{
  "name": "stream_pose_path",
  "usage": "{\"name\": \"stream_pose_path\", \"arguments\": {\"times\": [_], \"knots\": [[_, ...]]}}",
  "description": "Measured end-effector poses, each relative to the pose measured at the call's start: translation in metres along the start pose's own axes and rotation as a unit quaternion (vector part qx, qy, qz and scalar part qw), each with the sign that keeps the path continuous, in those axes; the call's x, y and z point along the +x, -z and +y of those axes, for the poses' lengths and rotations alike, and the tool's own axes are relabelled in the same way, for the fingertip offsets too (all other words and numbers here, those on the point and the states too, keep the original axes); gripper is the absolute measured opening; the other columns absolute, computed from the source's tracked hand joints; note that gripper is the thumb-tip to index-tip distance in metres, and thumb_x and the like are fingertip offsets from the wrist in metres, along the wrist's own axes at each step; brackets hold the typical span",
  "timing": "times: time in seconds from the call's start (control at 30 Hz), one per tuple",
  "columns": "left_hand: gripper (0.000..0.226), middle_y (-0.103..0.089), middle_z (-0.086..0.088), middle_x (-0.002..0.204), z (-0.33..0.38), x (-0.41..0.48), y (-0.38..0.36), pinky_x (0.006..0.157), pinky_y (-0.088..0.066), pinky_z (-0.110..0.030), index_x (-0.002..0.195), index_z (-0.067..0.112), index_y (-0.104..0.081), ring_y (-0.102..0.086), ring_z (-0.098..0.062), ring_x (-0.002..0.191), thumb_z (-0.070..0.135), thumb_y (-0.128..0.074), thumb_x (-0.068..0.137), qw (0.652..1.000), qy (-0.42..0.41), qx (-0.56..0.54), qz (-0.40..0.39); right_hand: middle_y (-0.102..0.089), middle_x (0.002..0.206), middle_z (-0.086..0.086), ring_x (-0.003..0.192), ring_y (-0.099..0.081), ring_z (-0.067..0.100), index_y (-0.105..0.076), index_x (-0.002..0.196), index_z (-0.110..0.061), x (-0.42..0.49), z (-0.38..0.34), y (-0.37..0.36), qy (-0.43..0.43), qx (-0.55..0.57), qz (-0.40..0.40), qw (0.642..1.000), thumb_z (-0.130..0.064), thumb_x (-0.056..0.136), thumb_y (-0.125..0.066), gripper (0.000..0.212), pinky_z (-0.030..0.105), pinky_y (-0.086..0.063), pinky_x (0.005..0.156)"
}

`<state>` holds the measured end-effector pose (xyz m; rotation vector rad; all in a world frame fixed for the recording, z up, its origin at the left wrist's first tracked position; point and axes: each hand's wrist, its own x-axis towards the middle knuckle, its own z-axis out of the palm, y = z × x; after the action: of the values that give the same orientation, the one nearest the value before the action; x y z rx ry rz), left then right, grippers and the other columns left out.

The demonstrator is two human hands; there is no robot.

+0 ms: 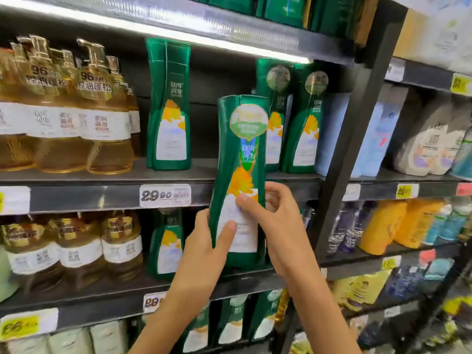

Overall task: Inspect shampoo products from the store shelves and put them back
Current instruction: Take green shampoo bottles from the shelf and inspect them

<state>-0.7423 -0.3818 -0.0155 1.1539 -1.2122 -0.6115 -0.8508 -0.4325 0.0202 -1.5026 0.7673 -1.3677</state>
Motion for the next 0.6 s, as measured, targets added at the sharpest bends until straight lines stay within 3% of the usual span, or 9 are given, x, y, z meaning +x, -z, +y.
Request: {"name": "stream_pose_path", "arguments": {"times": [0.07,0.13,0.2,0.3,0.37,0.47,0.53,0.6], "knots": [[0.026,-0.062,0.032,0.089,-0.015,-0.022,-0.014,0.069,-0.038,0.003,0.101,0.041,-0.048,-0.053,0.023,0.086,0.048,-0.044,0.076,0.999,0.016,-0.035,0.017,-0.064,0.109,0.004,0.101,-0.063,0.016,-0.05,0.106,-0.02,-0.013,0.015,0.009,-0.028,-0.01,-0.042,0.999,-0.02,0.079,-0.074,0.036,0.029,-0.051,0.087],[0.031,-0.065,0.029,0.094,-0.025,-0.041,-0.023,0.074,-0.045,-0.005,0.107,0.037,-0.051,-0.059,0.012,0.092,0.046,-0.046,0.078,0.997,0.022,-0.07,0.023,-0.065,0.109,0.0,0.099,-0.064,0.012,-0.051,0.108,-0.022,-0.02,0.027,0.019,-0.046,-0.021,-0.089,0.995,-0.024,0.084,-0.069,0.031,0.025,-0.052,0.085],[0.029,-0.062,0.036,0.097,-0.029,-0.056,-0.03,0.073,-0.043,-0.002,0.109,0.038,-0.051,-0.057,0.015,0.094,0.043,-0.046,0.08,0.996,0.026,-0.074,0.034,-0.067,0.111,-0.004,0.102,-0.064,0.009,-0.055,0.111,-0.026,-0.024,0.034,0.029,-0.061,-0.017,-0.145,0.987,-0.03,0.09,-0.062,0.023,0.025,-0.051,0.087],[0.026,-0.061,0.039,0.094,-0.029,-0.07,-0.034,0.069,-0.042,0.0,0.105,0.04,-0.051,-0.056,0.019,0.091,0.045,-0.046,0.08,0.994,0.049,-0.084,0.054,-0.067,0.12,-0.002,0.113,-0.061,0.015,-0.057,0.122,-0.023,-0.027,0.039,0.041,-0.123,0.11,-0.232,0.958,-0.04,0.091,-0.054,0.035,0.033,-0.05,0.096],[0.028,-0.063,0.037,0.094,-0.032,-0.075,-0.032,0.077,-0.045,-0.007,0.104,0.041,-0.053,-0.056,0.019,0.092,0.053,-0.052,0.078,0.99,0.08,-0.102,0.063,-0.062,0.129,0.005,0.122,-0.056,0.02,-0.053,0.13,-0.017,-0.031,0.041,0.043,-0.177,0.222,-0.27,0.92,-0.044,0.091,-0.046,0.048,0.036,-0.047,0.101],[0.049,-0.066,0.017,0.114,-0.043,-0.08,-0.026,0.102,-0.04,-0.036,0.115,0.032,-0.059,-0.058,-0.006,0.113,0.057,-0.061,0.072,0.977,0.142,-0.149,0.065,-0.05,0.139,0.018,0.131,-0.045,0.033,-0.044,0.139,-0.008,-0.036,0.049,0.038,-0.228,0.295,-0.288,0.882,-0.042,0.091,-0.039,0.059,0.049,-0.033,0.111],[0.05,-0.067,0.009,0.117,-0.048,-0.086,-0.023,0.1,-0.042,-0.039,0.114,0.03,-0.062,-0.059,-0.013,0.114,0.054,-0.059,0.071,0.97,0.163,-0.178,0.033,-0.05,0.138,0.022,0.131,-0.045,0.037,-0.047,0.136,-0.006,-0.039,0.054,0.034,-0.234,0.319,-0.282,0.874,-0.041,0.088,-0.042,0.06,0.052,-0.032,0.111],[0.042,-0.068,0.006,0.115,-0.05,-0.088,-0.019,0.09,-0.049,-0.031,0.113,0.029,-0.063,-0.062,-0.011,0.109,0.052,-0.062,0.078,0.961,0.179,-0.209,0.003,-0.06,0.128,0.02,0.121,-0.055,0.033,-0.058,0.125,-0.009,-0.04,0.059,0.03,-0.224,0.342,-0.272,0.871,-0.04,0.085,-0.047,0.052,0.046,-0.044,0.104]]}}
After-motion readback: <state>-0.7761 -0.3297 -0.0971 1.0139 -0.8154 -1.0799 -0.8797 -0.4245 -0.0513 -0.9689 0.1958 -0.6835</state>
